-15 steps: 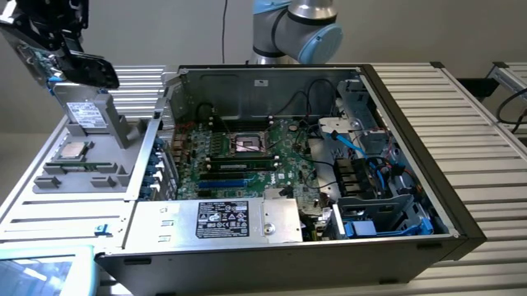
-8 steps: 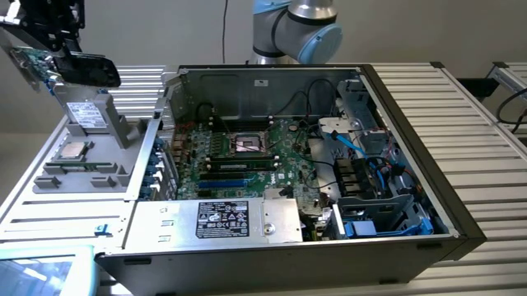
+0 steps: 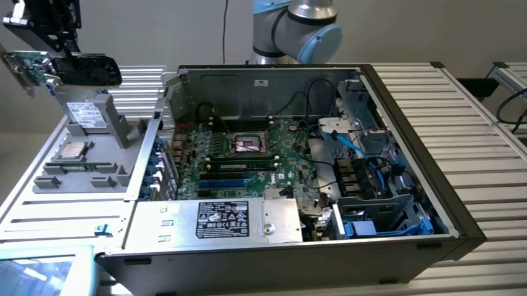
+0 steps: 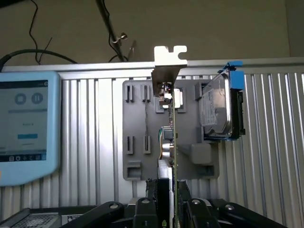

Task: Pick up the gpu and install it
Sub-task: 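Reach for the gpu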

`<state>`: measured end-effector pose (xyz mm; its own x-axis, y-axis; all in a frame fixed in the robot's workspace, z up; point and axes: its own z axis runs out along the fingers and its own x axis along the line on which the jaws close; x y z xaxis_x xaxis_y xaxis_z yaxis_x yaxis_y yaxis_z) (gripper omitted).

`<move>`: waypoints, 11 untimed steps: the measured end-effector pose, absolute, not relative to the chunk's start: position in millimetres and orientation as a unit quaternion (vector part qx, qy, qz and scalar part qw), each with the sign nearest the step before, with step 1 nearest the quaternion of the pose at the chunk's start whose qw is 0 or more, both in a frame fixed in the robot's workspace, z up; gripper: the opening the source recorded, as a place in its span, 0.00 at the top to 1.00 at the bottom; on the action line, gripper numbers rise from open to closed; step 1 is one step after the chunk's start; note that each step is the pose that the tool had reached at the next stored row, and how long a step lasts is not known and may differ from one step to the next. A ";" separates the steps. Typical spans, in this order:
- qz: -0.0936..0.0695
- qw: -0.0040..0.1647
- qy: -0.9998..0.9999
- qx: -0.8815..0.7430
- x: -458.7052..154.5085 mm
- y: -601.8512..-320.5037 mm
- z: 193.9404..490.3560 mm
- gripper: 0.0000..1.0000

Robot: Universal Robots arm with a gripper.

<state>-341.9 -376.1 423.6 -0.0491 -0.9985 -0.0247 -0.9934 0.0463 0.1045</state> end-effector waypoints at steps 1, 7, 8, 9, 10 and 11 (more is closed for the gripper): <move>-0.046 0.027 -0.723 0.689 -341.9 -376.1 423.6 0.72; -0.044 0.026 -0.723 0.689 -338.7 -376.0 423.7 0.72; -0.043 0.026 -0.723 0.689 -336.4 -376.2 423.7 0.72; -0.043 0.026 -0.723 0.689 -334.1 -376.4 423.7 0.72; -0.043 0.026 -0.723 0.689 -332.0 -376.6 423.7 0.72; -0.043 0.026 -0.723 0.689 -329.9 -376.7 423.7 0.72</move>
<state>-329.9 -376.7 423.7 -0.0487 -0.9986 -0.0221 -0.9942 0.0463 0.0975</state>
